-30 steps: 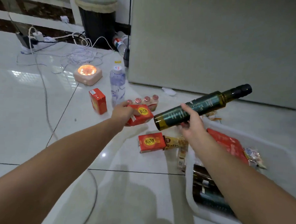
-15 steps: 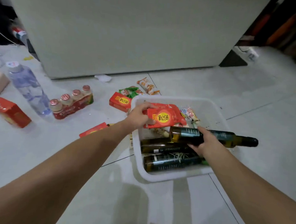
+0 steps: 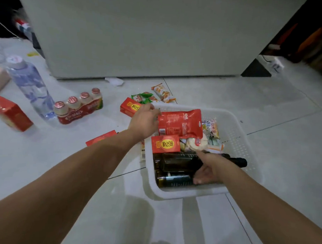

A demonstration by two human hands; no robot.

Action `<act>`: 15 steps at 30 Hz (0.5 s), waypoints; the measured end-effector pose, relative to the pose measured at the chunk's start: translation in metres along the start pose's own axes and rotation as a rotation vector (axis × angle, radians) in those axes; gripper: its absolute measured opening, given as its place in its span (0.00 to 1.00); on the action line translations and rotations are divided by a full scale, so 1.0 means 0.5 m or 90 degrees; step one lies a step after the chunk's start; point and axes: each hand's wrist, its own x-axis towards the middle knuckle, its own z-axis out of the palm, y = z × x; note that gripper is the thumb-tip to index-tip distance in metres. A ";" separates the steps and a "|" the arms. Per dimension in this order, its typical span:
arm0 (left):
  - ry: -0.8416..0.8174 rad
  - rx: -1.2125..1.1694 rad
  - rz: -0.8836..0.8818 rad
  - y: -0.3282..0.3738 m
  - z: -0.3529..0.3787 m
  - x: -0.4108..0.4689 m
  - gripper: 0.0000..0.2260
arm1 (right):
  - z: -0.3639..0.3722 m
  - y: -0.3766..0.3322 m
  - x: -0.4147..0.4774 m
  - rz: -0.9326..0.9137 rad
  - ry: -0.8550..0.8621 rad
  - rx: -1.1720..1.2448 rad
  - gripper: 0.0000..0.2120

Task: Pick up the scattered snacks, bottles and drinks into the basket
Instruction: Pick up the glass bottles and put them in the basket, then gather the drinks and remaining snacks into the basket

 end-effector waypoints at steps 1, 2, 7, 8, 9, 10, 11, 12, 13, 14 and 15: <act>0.031 0.000 -0.015 -0.014 -0.015 0.000 0.16 | -0.006 -0.016 -0.009 -0.021 0.050 -0.139 0.29; 0.059 0.009 -0.030 -0.030 -0.030 -0.003 0.16 | -0.011 -0.038 -0.019 -0.060 0.103 -0.238 0.30; 0.180 0.118 -0.133 -0.132 -0.129 -0.049 0.17 | 0.043 -0.188 -0.060 -0.465 0.320 -0.519 0.20; 0.194 0.131 -0.162 -0.155 -0.152 -0.062 0.17 | 0.075 -0.215 -0.068 -0.541 0.346 -0.557 0.20; 0.205 0.139 -0.190 -0.180 -0.174 -0.077 0.17 | 0.112 -0.242 -0.072 -0.609 0.354 -0.583 0.20; 0.212 0.140 -0.217 -0.204 -0.196 -0.094 0.17 | 0.153 -0.264 -0.077 -0.668 0.339 -0.600 0.21; 0.213 0.137 -0.243 -0.229 -0.219 -0.114 0.17 | 0.197 -0.284 -0.084 -0.721 0.307 -0.620 0.24; 0.210 0.134 -0.268 -0.253 -0.240 -0.136 0.17 | 0.243 -0.298 -0.092 -0.769 0.272 -0.644 0.27; 0.204 0.133 -0.288 -0.275 -0.260 -0.160 0.18 | 0.287 -0.309 -0.100 -0.818 0.240 -0.668 0.29; 0.195 0.133 -0.304 -0.295 -0.280 -0.185 0.19 | 0.330 -0.316 -0.113 -0.868 0.213 -0.685 0.31; 0.183 0.131 -0.319 -0.313 -0.297 -0.210 0.20 | 0.372 -0.321 -0.122 -0.912 0.190 -0.696 0.32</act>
